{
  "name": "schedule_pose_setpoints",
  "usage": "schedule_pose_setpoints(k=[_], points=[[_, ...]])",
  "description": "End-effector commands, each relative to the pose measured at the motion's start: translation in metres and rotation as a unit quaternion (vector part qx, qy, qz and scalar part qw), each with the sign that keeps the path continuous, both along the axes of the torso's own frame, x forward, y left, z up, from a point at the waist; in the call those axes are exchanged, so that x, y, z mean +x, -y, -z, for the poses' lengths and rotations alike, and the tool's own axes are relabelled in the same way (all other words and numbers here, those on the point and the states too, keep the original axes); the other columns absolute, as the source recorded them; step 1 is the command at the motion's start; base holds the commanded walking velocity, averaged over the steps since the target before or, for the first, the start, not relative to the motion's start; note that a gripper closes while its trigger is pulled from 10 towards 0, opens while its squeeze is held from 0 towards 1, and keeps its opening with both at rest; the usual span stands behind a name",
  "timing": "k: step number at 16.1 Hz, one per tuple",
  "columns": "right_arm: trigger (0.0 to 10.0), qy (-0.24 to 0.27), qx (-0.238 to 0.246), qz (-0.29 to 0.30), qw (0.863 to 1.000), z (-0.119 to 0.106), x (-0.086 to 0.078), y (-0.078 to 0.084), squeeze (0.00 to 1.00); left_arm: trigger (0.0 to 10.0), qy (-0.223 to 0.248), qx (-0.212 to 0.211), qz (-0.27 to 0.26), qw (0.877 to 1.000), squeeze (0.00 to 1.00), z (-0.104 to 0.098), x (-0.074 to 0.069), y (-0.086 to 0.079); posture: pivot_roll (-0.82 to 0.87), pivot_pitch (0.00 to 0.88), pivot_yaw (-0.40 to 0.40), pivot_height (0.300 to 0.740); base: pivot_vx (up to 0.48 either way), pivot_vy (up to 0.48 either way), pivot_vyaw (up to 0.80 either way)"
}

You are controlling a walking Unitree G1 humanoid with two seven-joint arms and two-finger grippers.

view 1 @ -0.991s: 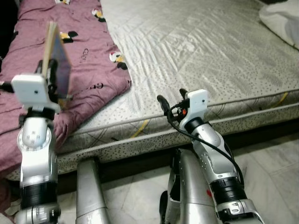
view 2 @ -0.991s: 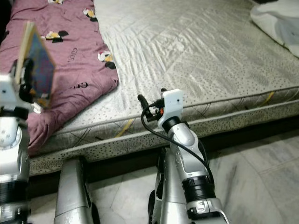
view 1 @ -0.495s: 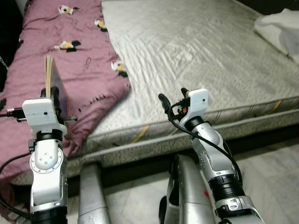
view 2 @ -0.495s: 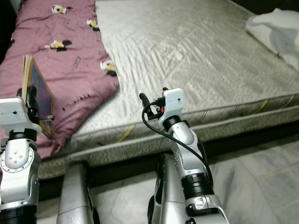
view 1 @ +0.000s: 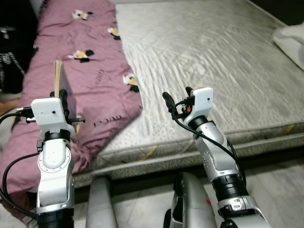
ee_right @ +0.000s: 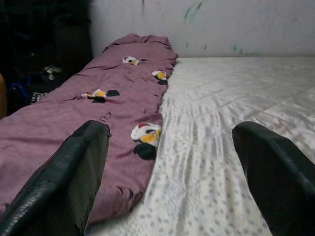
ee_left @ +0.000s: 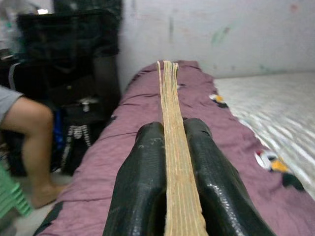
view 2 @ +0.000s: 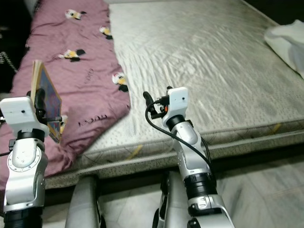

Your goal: Clean up the room

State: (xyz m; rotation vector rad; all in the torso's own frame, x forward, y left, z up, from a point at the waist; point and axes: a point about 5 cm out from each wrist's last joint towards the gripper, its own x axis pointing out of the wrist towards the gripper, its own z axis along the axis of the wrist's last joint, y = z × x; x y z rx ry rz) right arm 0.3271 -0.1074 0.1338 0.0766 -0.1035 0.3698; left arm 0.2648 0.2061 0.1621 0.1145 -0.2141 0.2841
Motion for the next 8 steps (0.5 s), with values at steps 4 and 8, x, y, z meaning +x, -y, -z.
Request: schedule_pose_setpoints(k=[4, 8], points=[[10.0, 0.005, -0.002, 0.006, 1.0, -0.002, 0.002, 0.003, 0.0, 10.0, 0.009, -0.003, 0.002, 1.0, 0.0, -0.003, -0.006, 0.011, 0.03, 0.0, -0.032, 0.688, 0.0, 0.0, 0.0], [10.0, 0.004, -0.008, 0.012, 1.0, -0.001, 0.003, 0.006, 0.0, 10.0, -0.013, -0.005, -0.001, 1.0, 0.0, 0.009, -0.008, 0.011, 0.03, 0.0, -0.04, 0.74, 0.0, 0.0, 0.0]])
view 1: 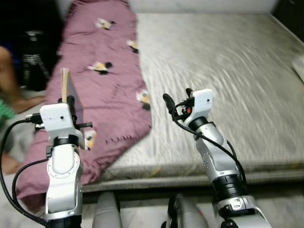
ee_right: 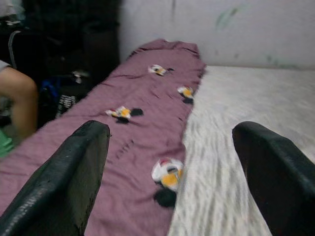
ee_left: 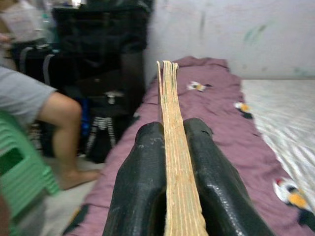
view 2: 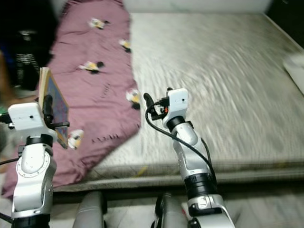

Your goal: Clean up the room

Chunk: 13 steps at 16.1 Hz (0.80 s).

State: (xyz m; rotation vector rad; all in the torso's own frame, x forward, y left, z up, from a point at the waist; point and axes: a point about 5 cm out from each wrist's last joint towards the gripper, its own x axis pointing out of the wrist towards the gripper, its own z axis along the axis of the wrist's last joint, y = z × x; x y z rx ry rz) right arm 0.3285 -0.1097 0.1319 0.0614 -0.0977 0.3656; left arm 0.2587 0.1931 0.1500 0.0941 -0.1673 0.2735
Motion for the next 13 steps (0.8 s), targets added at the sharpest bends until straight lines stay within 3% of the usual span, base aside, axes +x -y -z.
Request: schedule_pose_setpoints(k=[1, 3, 8, 11, 13], points=[[10.0, 0.003, -0.002, 0.014, 1.0, -0.002, 0.002, 0.006, 0.0, 10.0, -0.006, 0.004, -0.009, 1.0, 0.0, 0.004, -0.003, -0.004, 0.03, 0.0, -0.041, 0.74, 0.0, 0.0, 0.0], [10.0, -0.01, 0.0, 0.03, 0.999, 0.003, 0.001, 0.013, 0.0, 10.0, -0.037, 0.006, -0.018, 0.999, 0.0, 0.015, -0.003, -0.006, 0.03, 0.0, -0.041, 0.74, 0.0, 0.0, 0.0], [10.0, -0.018, -0.003, 0.054, 0.998, 0.006, 0.002, 0.022, 0.0, 10.0, -0.044, -0.006, -0.022, 0.999, 0.0, 0.017, -0.001, -0.003, 0.02, 0.0, -0.042, 0.74, 0.0, 0.0, 0.0], [10.0, -0.016, -0.011, 0.065, 0.998, 0.007, 0.002, 0.025, 0.0, 10.0, -0.05, 0.011, 0.001, 0.999, 0.0, 0.018, 0.001, 0.003, 0.02, 0.0, -0.042, 0.74, 0.0, 0.0, 0.0], [10.0, -0.027, -0.009, 0.079, 0.996, 0.01, 0.002, 0.029, 0.0, 10.0, -0.052, 0.0, 0.006, 0.999, 0.0, 0.022, -0.003, 0.003, 0.02, 0.0, -0.043, 0.74, 0.0, 0.0, 0.0]])
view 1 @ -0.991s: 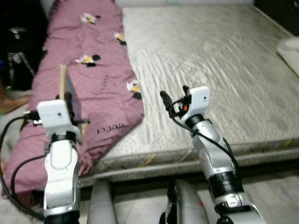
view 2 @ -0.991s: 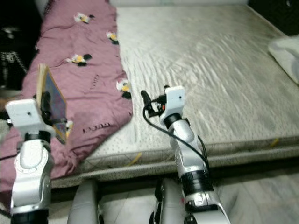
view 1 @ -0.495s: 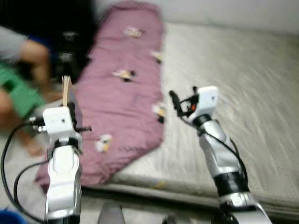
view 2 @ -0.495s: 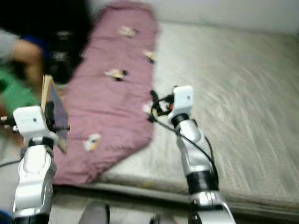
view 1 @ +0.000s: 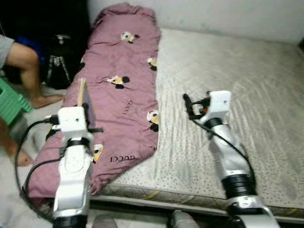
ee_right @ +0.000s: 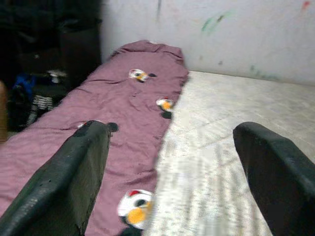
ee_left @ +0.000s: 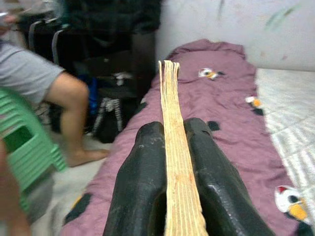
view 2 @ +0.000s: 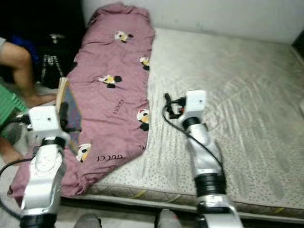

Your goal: Clean up the room

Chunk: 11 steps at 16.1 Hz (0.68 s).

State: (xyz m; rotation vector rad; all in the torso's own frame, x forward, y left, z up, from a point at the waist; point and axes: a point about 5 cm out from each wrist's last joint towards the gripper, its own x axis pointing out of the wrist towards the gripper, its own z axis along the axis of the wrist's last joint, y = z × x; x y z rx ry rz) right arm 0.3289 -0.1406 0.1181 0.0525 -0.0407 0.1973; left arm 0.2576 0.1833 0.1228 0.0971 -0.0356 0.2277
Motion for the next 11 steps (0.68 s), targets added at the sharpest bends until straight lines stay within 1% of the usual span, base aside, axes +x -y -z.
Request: schedule_pose_setpoints(k=[1, 4, 8, 9, 11], points=[[10.0, 0.0, -0.002, 0.001, 1.0, -0.0023, 0.0017, -0.0004, 0.0, 10.0, 0.008, 0.002, -0.009, 1.0, 0.0, -0.0019, -0.0035, -0.0074, 0.02, 0.0, -0.041, 0.74, 0.0, 0.0, 0.0], [10.0, -0.004, -0.001, 0.007, 1.0, -0.0015, 0.0022, 0.0009, 0.0, 10.0, 0.006, -0.002, 0.016, 1.0, 0.0, -0.0001, -0.0021, -0.0037, 0.02, 0.0, -0.04, 0.74, 0.0, 0.0, -0.76], [10.0, 0.002, -0.002, 0.004, 1.0, -0.0037, 0.0045, -0.0002, 0.0, 10.0, 0.016, -0.006, 0.023, 1.0, 0.0, -0.0044, 0.0014, -0.0022, 0.02, 0.0, -0.045, 0.74, 0.0, 0.0, -0.76], [10.0, 0.003, -0.002, 0.003, 1.0, -0.0041, 0.0047, -0.0008, 0.0, 10.0, 0.016, -0.007, 0.024, 1.0, 0.0, -0.0045, 0.0012, -0.002, 0.02, 0.0, -0.045, 0.74, 0.0, 0.0, -0.41], [10.0, 0.003, -0.001, 0.002, 1.0, -0.0048, 0.0056, -0.0018, 0.0, 10.0, 0.016, -0.01, 0.028, 0.999, 0.0, -0.004, 0.0006, -0.0002, 0.02, 0.0, -0.047, 0.74, 0.0, 0.0, 0.0]])
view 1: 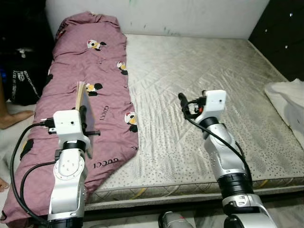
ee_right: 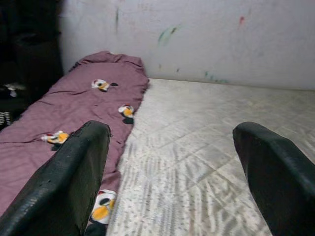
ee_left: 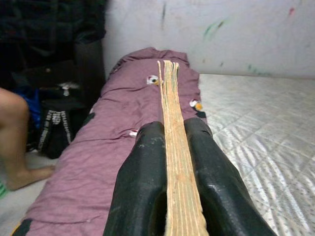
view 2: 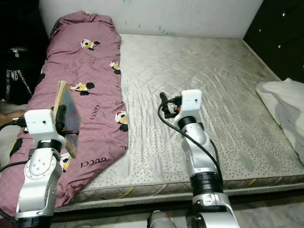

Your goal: Clean up the room

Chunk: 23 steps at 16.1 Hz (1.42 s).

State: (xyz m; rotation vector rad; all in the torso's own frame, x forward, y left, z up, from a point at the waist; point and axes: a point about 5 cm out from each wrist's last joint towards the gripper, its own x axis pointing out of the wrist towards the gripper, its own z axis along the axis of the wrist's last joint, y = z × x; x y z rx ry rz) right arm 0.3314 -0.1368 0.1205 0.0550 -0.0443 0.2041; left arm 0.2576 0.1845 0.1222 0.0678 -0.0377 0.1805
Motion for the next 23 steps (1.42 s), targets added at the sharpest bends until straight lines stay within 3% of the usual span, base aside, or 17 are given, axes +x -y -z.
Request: schedule_pose_setpoints(k=[1, 5, 13, 19, 23], points=[[10.0, 0.0, -0.001, 0.006, 1.0, -0.0022, 0.0031, 0.0016, 0.0, 10.0, 0.014, 0.003, 0.004, 1.0, 0.0, -0.0045, 0.0005, 0.0013, 0.02, 0.0, -0.047, 0.74, 0.0, 0.0, 0.0], [10.0, 0.001, -0.001, 0.0, 1.0, -0.0017, 0.0014, -0.0013, 0.0, 10.0, 0.014, 0.001, 0.003, 1.0, 0.0, -0.0045, 0.0009, 0.0013, 0.02, 0.0, -0.047, 0.74, 0.0, -0.062, -0.67], [10.0, 0.003, -0.001, 0.002, 1.0, -0.0026, 0.002, -0.0013, 0.0, 10.0, 0.015, -0.001, 0.006, 1.0, 0.0, -0.0048, 0.0016, 0.0018, 0.02, 0.0, -0.047, 0.74, 0.0, 0.0, 0.0], [10.0, 0.005, -0.001, 0.002, 1.0, -0.0033, 0.0023, -0.0018, 0.0, 10.0, 0.015, -0.003, 0.007, 1.0, 0.0, -0.0048, 0.0019, 0.0022, 0.02, 0.0, -0.045, 0.74, 0.0, -0.343, -0.48], [10.0, 0.004, -0.002, 0.002, 1.0, -0.0032, 0.0022, -0.0016, 0.0, 10.0, 0.015, -0.004, 0.006, 1.0, 0.0, -0.0047, 0.002, 0.0024, 0.02, 0.0, -0.045, 0.74, 0.0, -0.336, 0.0]])
